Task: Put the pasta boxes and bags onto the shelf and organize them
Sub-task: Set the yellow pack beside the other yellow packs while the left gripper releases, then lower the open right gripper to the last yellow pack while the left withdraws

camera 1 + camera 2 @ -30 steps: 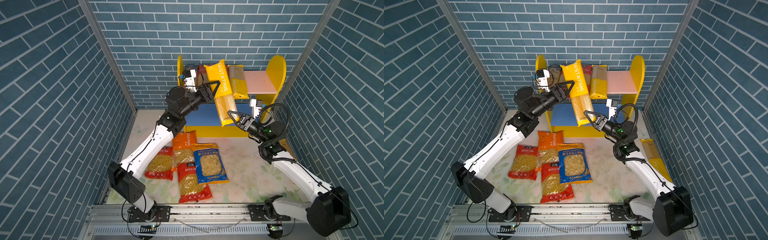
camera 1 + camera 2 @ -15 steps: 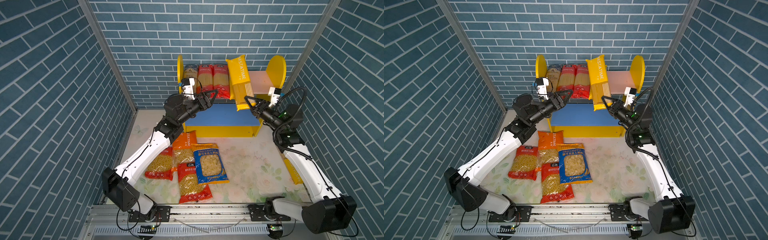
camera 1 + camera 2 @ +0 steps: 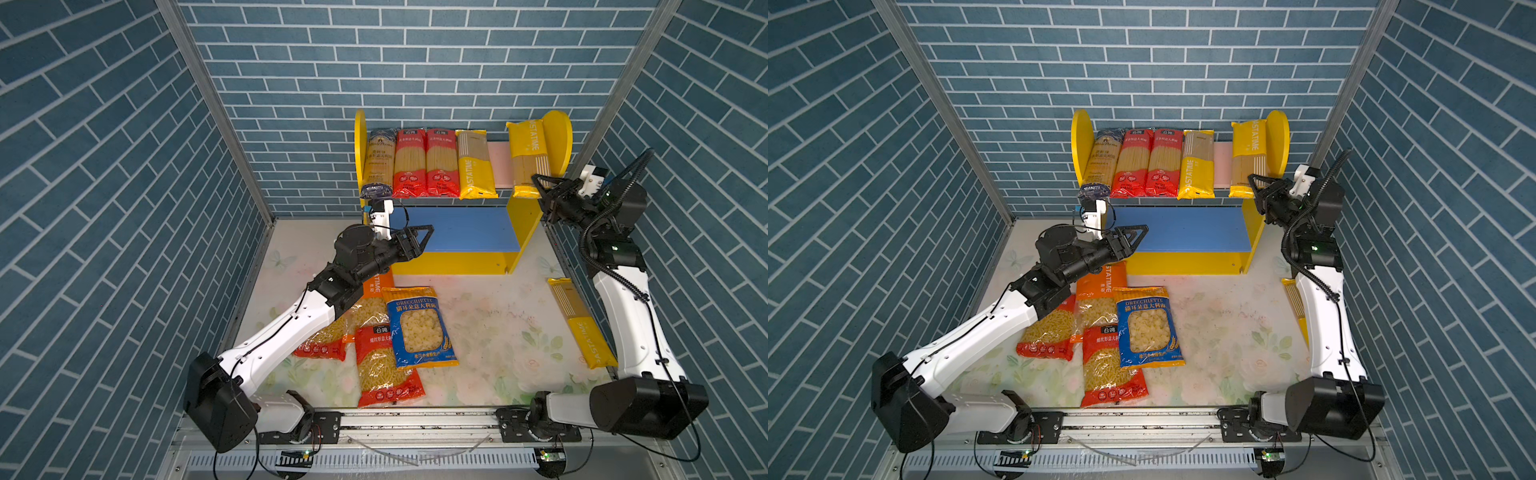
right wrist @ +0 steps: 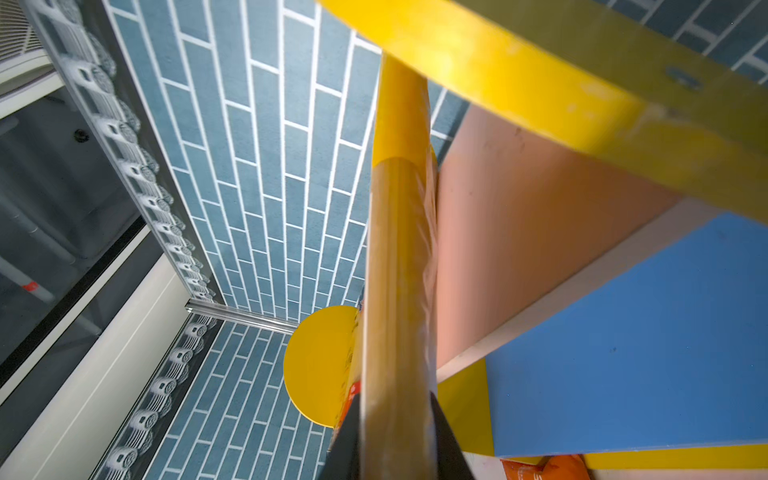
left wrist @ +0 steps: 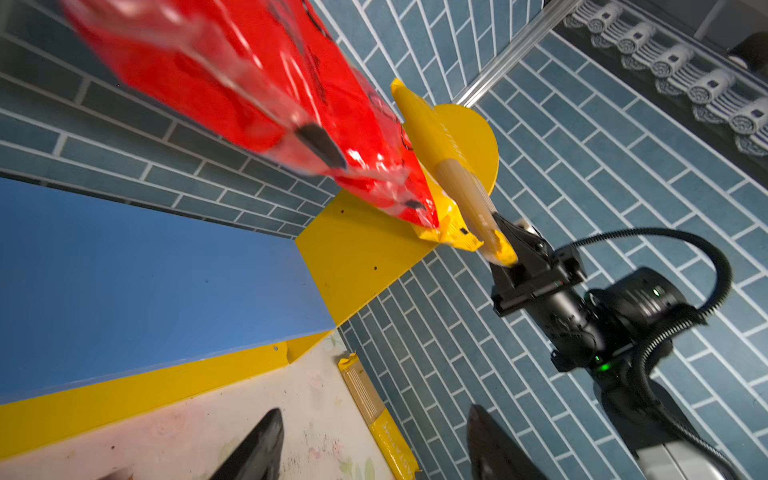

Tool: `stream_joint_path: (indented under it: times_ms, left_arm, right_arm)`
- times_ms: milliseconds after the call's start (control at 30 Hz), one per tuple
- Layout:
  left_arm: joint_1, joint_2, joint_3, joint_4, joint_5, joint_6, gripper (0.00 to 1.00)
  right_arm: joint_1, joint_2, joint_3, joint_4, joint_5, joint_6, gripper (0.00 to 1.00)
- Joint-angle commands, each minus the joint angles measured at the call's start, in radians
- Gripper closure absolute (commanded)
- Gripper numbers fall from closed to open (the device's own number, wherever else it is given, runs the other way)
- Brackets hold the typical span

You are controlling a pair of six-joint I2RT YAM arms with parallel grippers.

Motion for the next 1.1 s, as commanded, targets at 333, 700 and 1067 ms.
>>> stream_joint_path:
  times_ms: [333,700,1067]
  left_arm:
    - [-0.067,0.023,-0.047,0.025,-0.043,0.007,0.30]
    - [-0.110,0.042,-0.047,0.019,-0.057,0.009,0.31]
    - [-0.111,0.050,-0.057,0.029,-0.052,0.011,0.31]
  right_arm:
    - [0.080,0.109,0.211,0.028,-0.086,0.001,1.00]
    - [0.114,0.166,0.221,0.022,-0.081,-0.033,1.00]
    - [0.078,0.077,0.135,-0.025,-0.122,-0.099,0.36]
